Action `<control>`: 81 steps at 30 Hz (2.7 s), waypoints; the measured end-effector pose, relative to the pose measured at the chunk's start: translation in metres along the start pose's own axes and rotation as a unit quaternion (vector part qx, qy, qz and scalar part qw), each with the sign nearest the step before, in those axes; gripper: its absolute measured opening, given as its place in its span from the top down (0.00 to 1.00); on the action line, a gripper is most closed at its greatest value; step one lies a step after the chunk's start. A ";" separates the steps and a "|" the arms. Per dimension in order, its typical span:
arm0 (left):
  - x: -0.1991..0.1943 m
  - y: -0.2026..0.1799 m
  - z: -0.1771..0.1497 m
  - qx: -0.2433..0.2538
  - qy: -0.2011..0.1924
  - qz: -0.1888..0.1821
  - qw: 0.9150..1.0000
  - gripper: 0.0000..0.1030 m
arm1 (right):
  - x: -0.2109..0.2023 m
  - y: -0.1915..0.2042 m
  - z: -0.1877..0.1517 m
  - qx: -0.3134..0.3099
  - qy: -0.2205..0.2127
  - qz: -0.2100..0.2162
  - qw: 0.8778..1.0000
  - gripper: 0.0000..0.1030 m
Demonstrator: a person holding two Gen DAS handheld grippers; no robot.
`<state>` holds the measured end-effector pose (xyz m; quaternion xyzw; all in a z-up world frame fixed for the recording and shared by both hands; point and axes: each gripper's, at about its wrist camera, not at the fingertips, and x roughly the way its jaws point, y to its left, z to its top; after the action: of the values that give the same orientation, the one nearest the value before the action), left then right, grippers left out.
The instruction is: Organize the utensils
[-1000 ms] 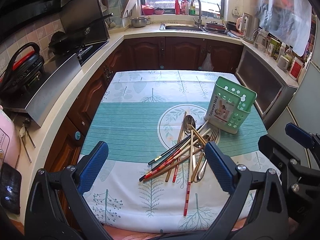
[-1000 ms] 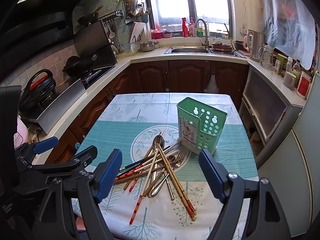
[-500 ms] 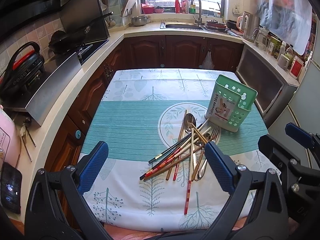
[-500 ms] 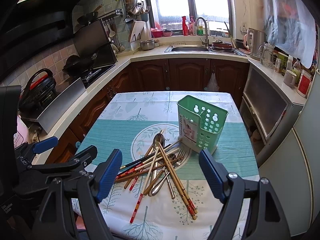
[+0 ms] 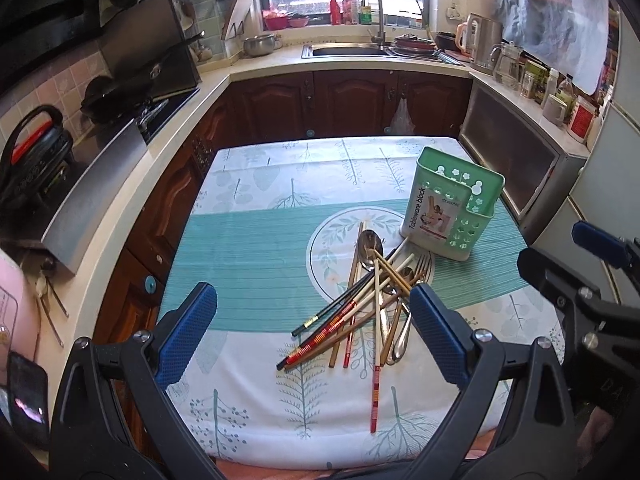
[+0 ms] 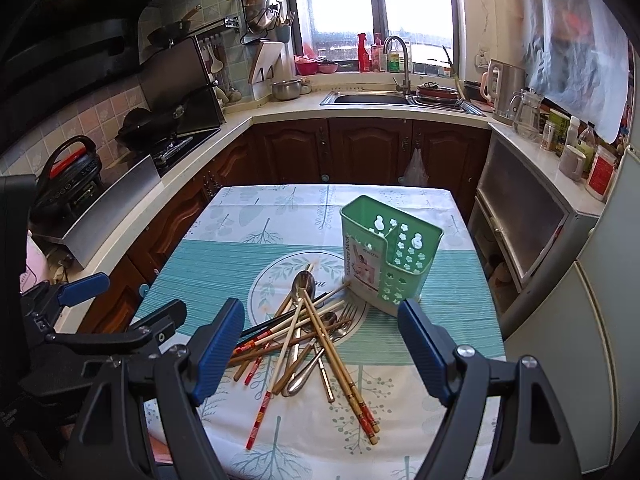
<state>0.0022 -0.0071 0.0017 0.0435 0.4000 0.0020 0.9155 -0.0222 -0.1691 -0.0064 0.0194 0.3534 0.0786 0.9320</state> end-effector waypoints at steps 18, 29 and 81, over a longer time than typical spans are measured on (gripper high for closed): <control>0.092 0.022 0.054 0.057 0.124 -0.099 0.986 0.17 | 0.046 -0.030 0.059 -0.041 0.048 0.006 0.998 0.45; 0.164 -0.015 0.001 0.118 0.206 -0.141 0.961 0.55 | 0.150 -0.035 0.019 -0.059 0.217 0.077 0.971 0.68; 0.268 -0.084 -0.048 0.026 0.373 -0.126 0.919 0.97 | 0.243 0.011 -0.056 -0.172 0.352 0.110 0.913 0.94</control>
<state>0.1473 -0.0768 -0.2338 0.0126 0.7146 -0.1074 0.6911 0.1186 -0.1208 -0.2068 -0.1311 0.6356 0.2420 0.7213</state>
